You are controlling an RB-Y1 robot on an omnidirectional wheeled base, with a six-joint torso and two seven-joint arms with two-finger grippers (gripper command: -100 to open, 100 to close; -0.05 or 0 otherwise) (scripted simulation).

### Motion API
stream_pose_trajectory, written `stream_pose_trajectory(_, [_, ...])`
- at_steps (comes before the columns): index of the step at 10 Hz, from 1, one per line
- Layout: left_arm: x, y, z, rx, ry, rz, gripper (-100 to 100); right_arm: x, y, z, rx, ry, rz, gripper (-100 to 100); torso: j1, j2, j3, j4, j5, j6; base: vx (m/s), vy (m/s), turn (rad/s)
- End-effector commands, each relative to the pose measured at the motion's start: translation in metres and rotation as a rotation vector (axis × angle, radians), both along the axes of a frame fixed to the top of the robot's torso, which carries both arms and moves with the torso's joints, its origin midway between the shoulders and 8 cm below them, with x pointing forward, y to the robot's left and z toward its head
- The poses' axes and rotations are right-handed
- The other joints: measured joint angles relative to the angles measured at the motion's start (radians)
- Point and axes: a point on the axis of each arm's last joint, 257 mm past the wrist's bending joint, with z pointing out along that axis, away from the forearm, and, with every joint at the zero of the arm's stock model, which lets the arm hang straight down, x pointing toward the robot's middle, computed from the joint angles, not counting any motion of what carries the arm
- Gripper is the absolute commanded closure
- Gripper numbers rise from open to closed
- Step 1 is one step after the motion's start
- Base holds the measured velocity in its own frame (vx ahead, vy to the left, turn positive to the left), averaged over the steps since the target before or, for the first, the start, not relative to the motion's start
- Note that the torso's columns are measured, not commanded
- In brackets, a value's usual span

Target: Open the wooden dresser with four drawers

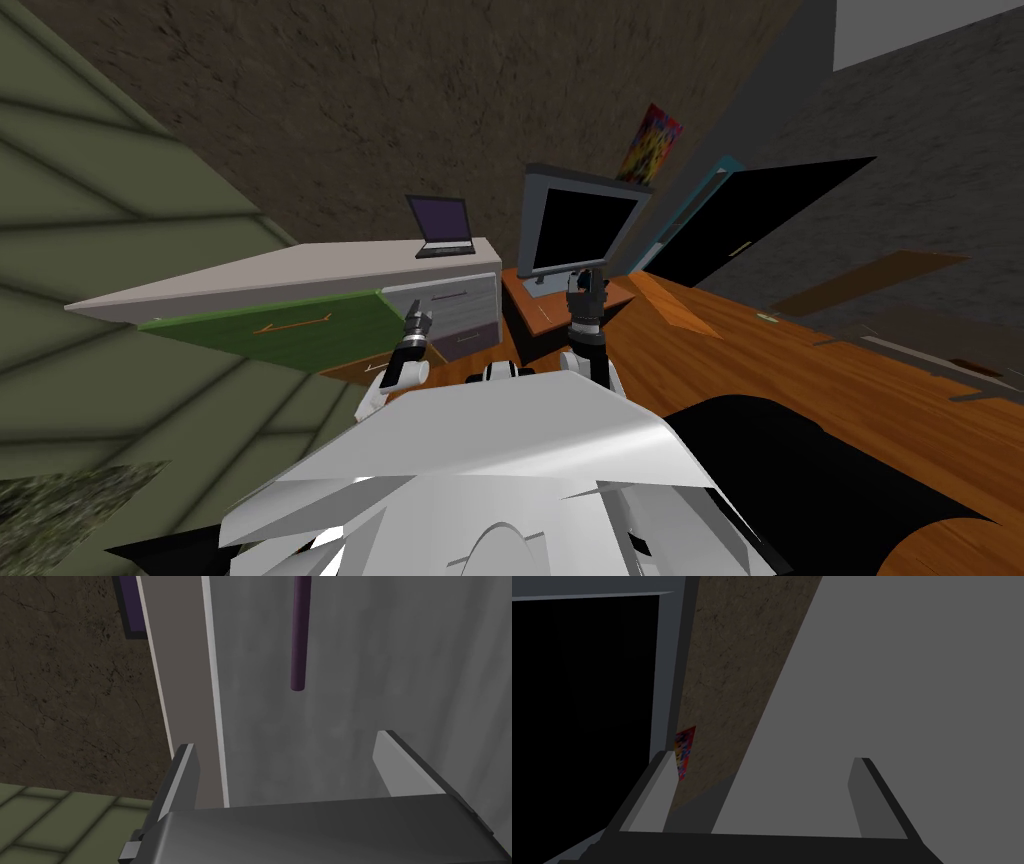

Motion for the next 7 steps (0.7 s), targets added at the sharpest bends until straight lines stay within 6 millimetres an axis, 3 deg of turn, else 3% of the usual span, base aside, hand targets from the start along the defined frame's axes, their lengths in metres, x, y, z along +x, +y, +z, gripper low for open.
stream_pose_trajectory(1, [0.001, -0.003, 0.006, -0.035, -0.013, 0.014, -100, 0.000, 0.000, 0.000, 0.000, 0.000, 0.000, 0, 0.000, 0.003, 0.002, 0.001, 0.000, 0.000, 0.133, 0.030, 0.003])
stream_pose_trajectory(7, [0.000, -0.024, 0.001, -0.182, -0.038, 0.055, -100, 0.000, 0.000, 0.000, 0.000, 0.000, 0.000, 0, 0.000, 0.006, 0.004, 0.002, 0.000, 0.000, 0.021, 0.006, -0.001])
